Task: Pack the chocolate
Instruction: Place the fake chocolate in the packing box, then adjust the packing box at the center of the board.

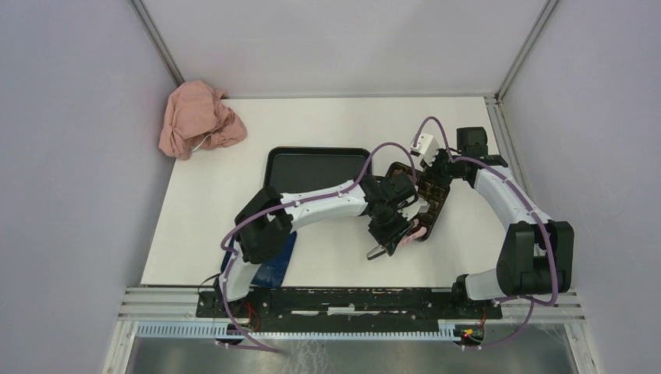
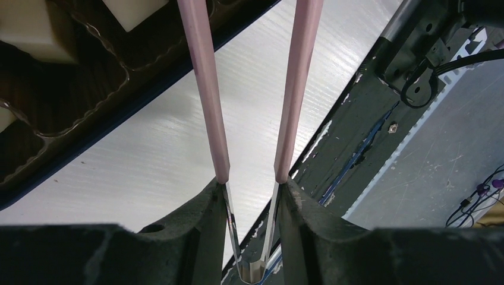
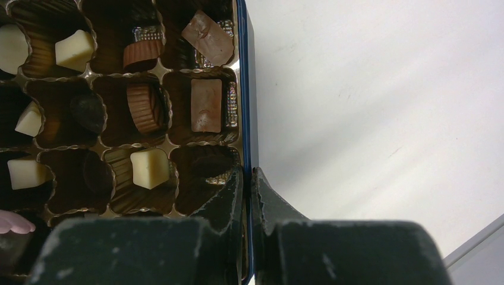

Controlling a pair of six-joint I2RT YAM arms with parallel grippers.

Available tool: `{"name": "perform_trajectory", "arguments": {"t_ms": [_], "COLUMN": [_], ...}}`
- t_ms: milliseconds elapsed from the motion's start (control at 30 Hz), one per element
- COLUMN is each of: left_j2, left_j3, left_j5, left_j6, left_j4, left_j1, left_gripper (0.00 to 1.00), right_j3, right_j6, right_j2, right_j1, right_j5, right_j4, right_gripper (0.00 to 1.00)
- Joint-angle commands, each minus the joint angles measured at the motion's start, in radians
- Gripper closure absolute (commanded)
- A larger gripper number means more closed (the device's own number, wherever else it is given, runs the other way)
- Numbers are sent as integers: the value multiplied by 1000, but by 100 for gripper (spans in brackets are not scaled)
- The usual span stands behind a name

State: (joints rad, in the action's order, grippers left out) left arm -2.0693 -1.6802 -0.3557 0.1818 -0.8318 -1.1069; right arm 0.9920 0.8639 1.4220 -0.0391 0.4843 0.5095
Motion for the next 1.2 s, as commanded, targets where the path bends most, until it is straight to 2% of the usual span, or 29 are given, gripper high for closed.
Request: {"name": "perform_trajectory", "arguments": {"t_ms": [0, 233, 400, 567, 833, 1033, 1167], "left_j2": [1, 5, 64, 192, 372, 441, 455], "left_j3": [-44, -50, -32, 52, 249, 310, 321], "left_j5": [14, 25, 59, 88, 205, 262, 281], "left_j6": [27, 26, 32, 55, 79, 74, 66], "left_j4": [5, 5, 37, 86, 62, 41, 30], "left_j1": [-6, -6, -5, 12, 91, 143, 159], "left_gripper": [58, 57, 62, 65, 66, 66, 66], "right_j3": [26, 26, 26, 2, -65, -110, -107], "right_j6": [0, 1, 9, 13, 48, 64, 69], "right_j2": [-6, -5, -17, -69, -186, -250, -228], "right_j1": [-2, -4, -3, -2, -1, -2, -1], "right_j5": [23, 22, 31, 38, 70, 85, 67], "right_j4": [-37, -36, -34, -68, -143, -193, -186], "right_gripper": [99, 99, 99, 99, 99, 99, 99]}}
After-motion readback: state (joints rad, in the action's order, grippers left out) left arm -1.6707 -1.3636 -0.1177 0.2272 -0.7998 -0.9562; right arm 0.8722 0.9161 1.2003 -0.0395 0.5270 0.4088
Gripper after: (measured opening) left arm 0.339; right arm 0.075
